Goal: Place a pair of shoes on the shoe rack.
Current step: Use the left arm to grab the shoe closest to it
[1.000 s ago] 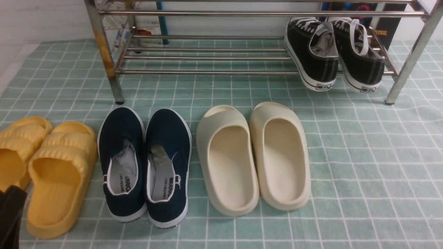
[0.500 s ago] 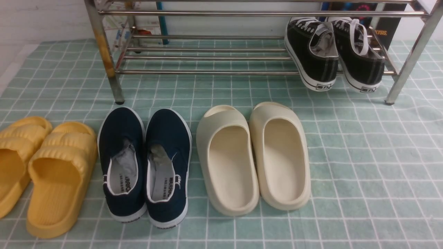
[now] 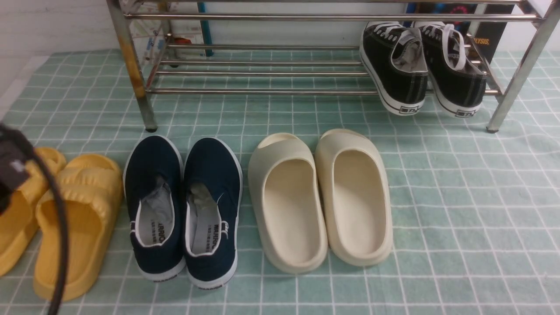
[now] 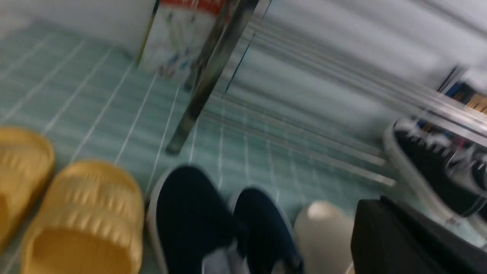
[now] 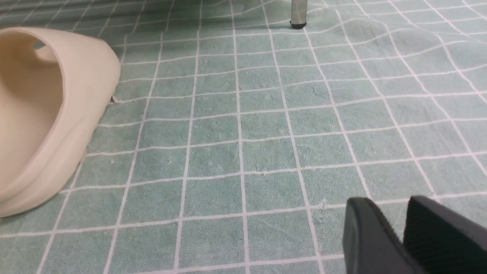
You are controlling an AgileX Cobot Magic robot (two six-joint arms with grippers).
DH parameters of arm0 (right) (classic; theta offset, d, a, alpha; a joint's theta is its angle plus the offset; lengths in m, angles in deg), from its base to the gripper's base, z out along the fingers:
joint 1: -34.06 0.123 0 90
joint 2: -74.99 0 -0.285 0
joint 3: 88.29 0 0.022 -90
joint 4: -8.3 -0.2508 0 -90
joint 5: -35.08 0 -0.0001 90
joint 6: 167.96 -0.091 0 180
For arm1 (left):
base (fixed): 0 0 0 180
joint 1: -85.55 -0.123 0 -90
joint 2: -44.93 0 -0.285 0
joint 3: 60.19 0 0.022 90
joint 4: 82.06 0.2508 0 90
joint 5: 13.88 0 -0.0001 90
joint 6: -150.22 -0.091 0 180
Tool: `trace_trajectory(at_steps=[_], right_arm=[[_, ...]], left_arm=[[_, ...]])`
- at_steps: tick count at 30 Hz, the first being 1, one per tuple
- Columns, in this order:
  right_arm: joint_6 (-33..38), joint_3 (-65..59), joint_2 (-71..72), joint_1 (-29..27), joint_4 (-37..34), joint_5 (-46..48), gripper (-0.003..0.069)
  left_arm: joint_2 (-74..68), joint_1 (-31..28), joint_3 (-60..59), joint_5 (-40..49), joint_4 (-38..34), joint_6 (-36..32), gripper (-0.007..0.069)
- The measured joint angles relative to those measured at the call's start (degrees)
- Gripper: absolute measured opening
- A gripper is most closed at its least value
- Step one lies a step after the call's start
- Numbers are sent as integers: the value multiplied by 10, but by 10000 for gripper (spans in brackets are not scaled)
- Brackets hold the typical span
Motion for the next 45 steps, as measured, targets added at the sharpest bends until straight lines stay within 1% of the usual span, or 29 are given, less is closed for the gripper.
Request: trace_trajectory(at_steps=[2,3,4,6,8,9,11,13,17,20,21,23,25,27,29,30,31,32,34,35,37,38,39,41,42,43,44,45], right_arm=[[0,0,0,0,0,0,197],[0,0,0,0,0,0,199],[0,0,0,0,0,0,199],[0,0,0,0,0,0,203],[0,0,0,0,0,0,205],[0,0,0,0,0,0,205],[0,0,0,0,0,0,210],[0,0,0,0,0,0,213],[0,0,0,0,0,0,216],[0,0,0,0,0,0,216],[0,0,0,0,0,0,216],[0,0,0,0,0,0,216],[0,0,0,0,0,0,218],[0,0,0,0,0,0,218],[0,0,0,0,0,0,220],[0,0,0,0,0,0,223],[0,0,0,0,0,0,223],[0,0,0,0,0,0,226],[0,0,0,0,0,0,229],[0,0,0,0,0,0,230],[0,0,0,0,0,0,232],[0,0,0,0,0,0,233],[0,0,0,0,0,0,234],[0,0,0,0,0,0,234],[0,0,0,0,0,0,234],[0,0,0,0,0,0,234],[0,0,0,0,0,0,235],[0,0,0,0,0,0,235]], left_arm=[[-54,0,27,57,-28,-24,-13],[-84,0,52,103,-48,-44,-13],[-109,0,71,126,-57,-62,-13],[-177,0,120,208,-89,-115,-13],[-231,0,163,258,-106,-141,-13],[-237,0,163,258,-107,-143,-13],[-295,0,199,280,-114,-153,-13],[-332,0,212,276,-114,-147,-13],[-386,15,218,265,-96,-117,-13],[-420,54,219,260,-7,-35,-13],[-432,66,219,255,33,3,-13],[-444,77,219,249,92,62,-12],[-459,82,219,242,141,114,10],[-473,84,219,236,173,148,61],[-482,84,219,232,187,162,116],[-495,84,219,223,192,170,188],[-496,84,219,223,192,171,197],[-508,84,219,215,190,173,258],[-524,84,219,204,183,175,325],[-537,84,219,197,178,175,350],[-546,84,219,191,175,175,361],[-561,84,219,188,174,175,357],[-569,84,219,185,174,175,337],[-582,84,219,184,183,182,244],[-583,84,220,184,184,183,244],[-587,84,220,185,198,191,132],[-587,84,220,188,205,196,66],[-587,84,220,189,207,196,55]])
